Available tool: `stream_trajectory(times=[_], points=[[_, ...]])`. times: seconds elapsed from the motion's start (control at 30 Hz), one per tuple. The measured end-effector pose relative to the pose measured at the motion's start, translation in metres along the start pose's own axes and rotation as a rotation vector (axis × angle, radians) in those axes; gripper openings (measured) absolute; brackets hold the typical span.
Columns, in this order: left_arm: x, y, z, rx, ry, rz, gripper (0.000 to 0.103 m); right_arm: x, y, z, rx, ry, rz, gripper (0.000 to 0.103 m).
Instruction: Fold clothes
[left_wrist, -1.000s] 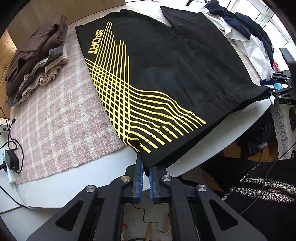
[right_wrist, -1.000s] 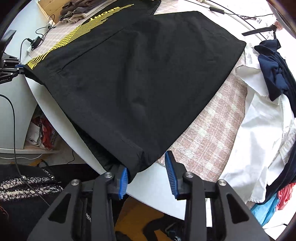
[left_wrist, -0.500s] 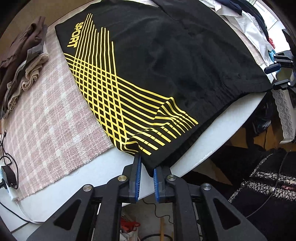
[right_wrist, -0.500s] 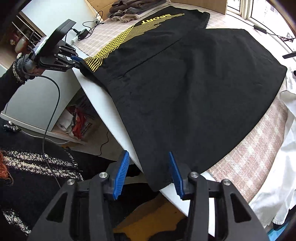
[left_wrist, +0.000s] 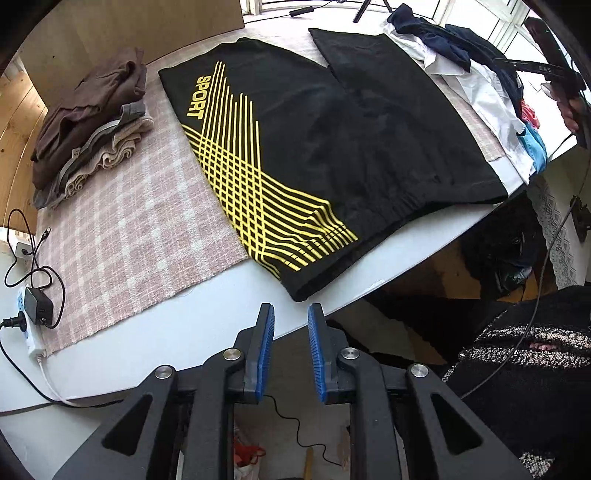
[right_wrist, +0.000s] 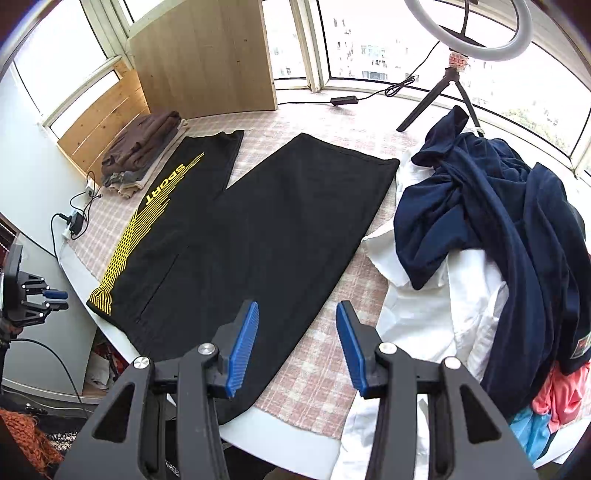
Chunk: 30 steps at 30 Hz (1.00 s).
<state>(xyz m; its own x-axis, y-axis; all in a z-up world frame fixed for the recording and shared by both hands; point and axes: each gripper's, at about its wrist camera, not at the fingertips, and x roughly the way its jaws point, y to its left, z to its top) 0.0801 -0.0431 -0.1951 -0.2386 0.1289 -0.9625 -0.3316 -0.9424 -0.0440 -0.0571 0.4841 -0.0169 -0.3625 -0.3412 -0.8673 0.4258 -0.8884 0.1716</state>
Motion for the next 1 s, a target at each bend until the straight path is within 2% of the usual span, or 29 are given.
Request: stream_trajectory(times=[0.1, 0.2, 0.33, 0.4, 0.47, 0.57, 0.7, 0.8, 1.0], points=[[0.004, -0.066, 0.036, 0.034, -0.065, -0.074, 0.023, 0.041, -0.02, 0.042, 0.0, 0.025, -0.012, 0.043], [0.011, -0.131, 0.072, 0.045, -0.096, -0.178, 0.024, 0.085, -0.043, 0.075, 0.018, 0.073, -0.028, 0.043], [0.046, -0.212, 0.104, 0.11, -0.055, -0.188, 0.024, 0.14, -0.074, 0.116, 0.038, 0.135, -0.046, 0.043], [0.062, -0.243, 0.116, 0.138, -0.033, -0.201, 0.024, 0.15, -0.085, 0.12, 0.029, 0.158, -0.044, 0.043], [0.072, -0.263, 0.124, 0.153, -0.013, -0.194, 0.03, 0.159, -0.095, 0.123, 0.019, 0.178, -0.039, 0.043], [0.085, -0.282, 0.131, 0.167, 0.021, -0.134, 0.031, 0.165, -0.106, 0.123, 0.005, 0.19, -0.012, 0.043], [0.099, -0.292, 0.139, 0.145, 0.053, -0.113, 0.031, 0.172, -0.121, 0.127, 0.036, 0.194, 0.026, 0.043], [0.103, -0.29, 0.141, 0.117, 0.065, -0.12, 0.02, 0.177, -0.123, 0.13, 0.032, 0.197, 0.027, 0.043], [0.097, -0.279, 0.141, 0.044, 0.058, -0.155, 0.009, 0.186, -0.129, 0.137, 0.053, 0.2, 0.058, 0.043]])
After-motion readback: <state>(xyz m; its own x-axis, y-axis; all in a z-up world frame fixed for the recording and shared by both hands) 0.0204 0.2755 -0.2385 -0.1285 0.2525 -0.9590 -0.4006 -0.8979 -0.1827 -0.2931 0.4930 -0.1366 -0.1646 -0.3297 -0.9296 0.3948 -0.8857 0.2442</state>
